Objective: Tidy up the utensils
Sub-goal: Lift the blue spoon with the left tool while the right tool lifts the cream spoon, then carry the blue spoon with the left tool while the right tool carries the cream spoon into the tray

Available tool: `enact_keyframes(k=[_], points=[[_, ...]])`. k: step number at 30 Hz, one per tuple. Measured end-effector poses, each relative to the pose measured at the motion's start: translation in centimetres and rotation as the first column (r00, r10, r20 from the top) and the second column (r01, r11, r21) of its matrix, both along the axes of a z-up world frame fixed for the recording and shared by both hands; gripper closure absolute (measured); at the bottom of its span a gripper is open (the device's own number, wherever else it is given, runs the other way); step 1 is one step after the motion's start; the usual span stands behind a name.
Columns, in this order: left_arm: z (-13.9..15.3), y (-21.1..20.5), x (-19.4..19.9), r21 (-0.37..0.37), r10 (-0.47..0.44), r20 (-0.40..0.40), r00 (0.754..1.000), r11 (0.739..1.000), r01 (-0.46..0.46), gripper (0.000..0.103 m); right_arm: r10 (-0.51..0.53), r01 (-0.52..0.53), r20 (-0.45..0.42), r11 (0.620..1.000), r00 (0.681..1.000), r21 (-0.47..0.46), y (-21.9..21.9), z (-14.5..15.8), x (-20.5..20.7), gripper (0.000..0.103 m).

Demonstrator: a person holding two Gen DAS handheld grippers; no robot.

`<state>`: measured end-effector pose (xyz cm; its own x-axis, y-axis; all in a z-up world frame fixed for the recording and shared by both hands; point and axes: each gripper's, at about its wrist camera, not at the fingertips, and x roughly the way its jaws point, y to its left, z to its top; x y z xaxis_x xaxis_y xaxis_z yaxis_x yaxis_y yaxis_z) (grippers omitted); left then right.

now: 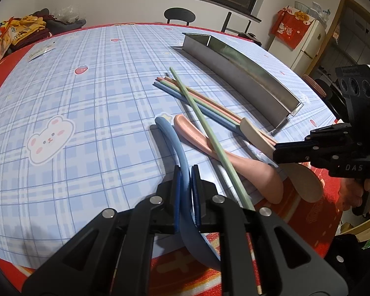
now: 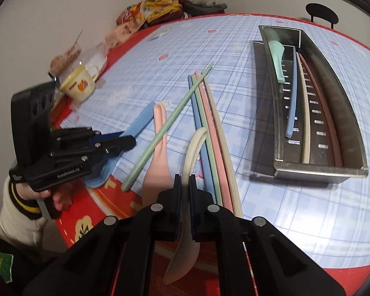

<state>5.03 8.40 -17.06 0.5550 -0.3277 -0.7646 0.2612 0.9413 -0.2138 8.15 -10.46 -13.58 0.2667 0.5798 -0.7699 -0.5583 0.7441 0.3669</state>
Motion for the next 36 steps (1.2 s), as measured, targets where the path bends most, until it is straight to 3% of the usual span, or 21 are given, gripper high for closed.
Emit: enact_keyframes(k=[6, 14, 20, 28, 36], points=[[0.1, 0.3, -0.2, -0.017, 0.018, 0.004, 1.0, 1.0, -0.018, 0.091, -0.039, 0.037, 0.015, 0.991, 0.999, 0.126, -0.8, -0.4, -0.4, 0.096], [0.9, 3.4, -0.6, -0.167, 0.098, 0.025, 0.995, 0.982, -0.093, 0.091, -0.072, 0.074, -0.017, 0.964, 0.997, 0.257, -2.9, -0.4, 0.1, 0.096], [2.8, 3.7, -0.4, -0.166, 0.145, 0.055, 0.988, 0.977, -0.134, 0.091, -0.071, 0.065, 0.009, 0.949, 0.997, 0.309, -5.0, 0.9, 1.0, 0.096], [8.0, -1.2, 3.3, -0.185, 0.126, 0.159, 0.979, 0.978, -0.096, 0.091, -0.117, 0.083, 0.087, 0.943, 0.989, 0.322, -8.3, 2.9, 6.1, 0.096], [8.8, -8.1, 11.5, -0.242, 0.119, 0.13, 0.984, 0.967, -0.085, 0.091, -0.188, 0.143, 0.147, 0.952, 0.971, 0.27, -10.3, 2.9, 13.5, 0.096]])
